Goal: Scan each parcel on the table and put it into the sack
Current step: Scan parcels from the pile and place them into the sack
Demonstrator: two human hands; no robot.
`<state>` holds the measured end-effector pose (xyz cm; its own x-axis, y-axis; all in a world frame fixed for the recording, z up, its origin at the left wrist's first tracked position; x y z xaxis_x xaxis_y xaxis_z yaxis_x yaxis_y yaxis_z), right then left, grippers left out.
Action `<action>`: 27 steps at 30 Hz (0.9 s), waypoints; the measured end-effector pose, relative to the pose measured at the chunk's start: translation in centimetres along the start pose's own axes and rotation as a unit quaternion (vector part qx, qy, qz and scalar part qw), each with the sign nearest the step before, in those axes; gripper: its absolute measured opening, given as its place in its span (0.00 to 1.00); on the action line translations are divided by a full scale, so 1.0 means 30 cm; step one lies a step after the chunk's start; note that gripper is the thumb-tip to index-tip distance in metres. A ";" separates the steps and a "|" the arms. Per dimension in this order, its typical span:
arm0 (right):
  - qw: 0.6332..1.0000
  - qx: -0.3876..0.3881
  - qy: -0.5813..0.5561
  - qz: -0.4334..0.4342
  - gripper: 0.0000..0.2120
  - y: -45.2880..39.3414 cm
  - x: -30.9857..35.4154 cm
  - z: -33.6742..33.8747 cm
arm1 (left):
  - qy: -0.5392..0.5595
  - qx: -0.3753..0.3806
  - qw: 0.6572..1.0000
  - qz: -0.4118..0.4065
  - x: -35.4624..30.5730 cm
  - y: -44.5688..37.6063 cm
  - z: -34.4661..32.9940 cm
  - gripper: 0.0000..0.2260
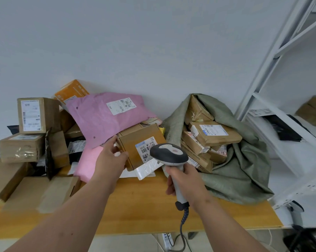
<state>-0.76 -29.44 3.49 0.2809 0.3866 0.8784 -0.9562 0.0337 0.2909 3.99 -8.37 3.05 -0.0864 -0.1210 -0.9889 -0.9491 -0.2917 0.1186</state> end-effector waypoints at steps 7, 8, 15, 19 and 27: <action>1.000 0.001 0.011 0.004 0.07 0.000 -0.015 0.001 | -0.024 0.005 1.000 -0.005 0.016 -0.008 -0.003 0.27; 1.000 0.001 0.012 0.004 0.07 -0.001 -0.016 0.001 | -0.025 0.005 1.000 -0.004 0.017 -0.009 -0.003 0.27; 1.000 0.000 0.003 0.005 0.05 -0.018 -0.026 0.005 | -0.036 0.016 0.999 0.002 0.028 -0.023 -0.020 0.27; 1.000 -0.019 -0.010 0.005 0.07 -0.036 -0.039 0.028 | -0.028 0.026 0.999 0.008 0.030 -0.031 -0.054 0.27; 0.979 -0.133 -0.152 -0.012 0.04 -0.102 -0.080 0.152 | 0.055 0.069 0.992 0.087 0.026 -0.051 -0.220 0.27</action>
<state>1.87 -34.66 2.22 0.2765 0.0910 0.9567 -0.9252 0.2946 0.2393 7.38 -14.28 2.69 -0.2255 -0.2636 -0.9379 -0.9560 -0.1257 0.2652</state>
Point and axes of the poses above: each hand's wrist, its own y-axis away from the middle knuckle, its own z-axis out of the back of the hand, x = y × z, the point moved 3 cm from there along -y, towards the middle knuckle, and after that the axes turned 13 degrees about y, right-handed, at the moved point
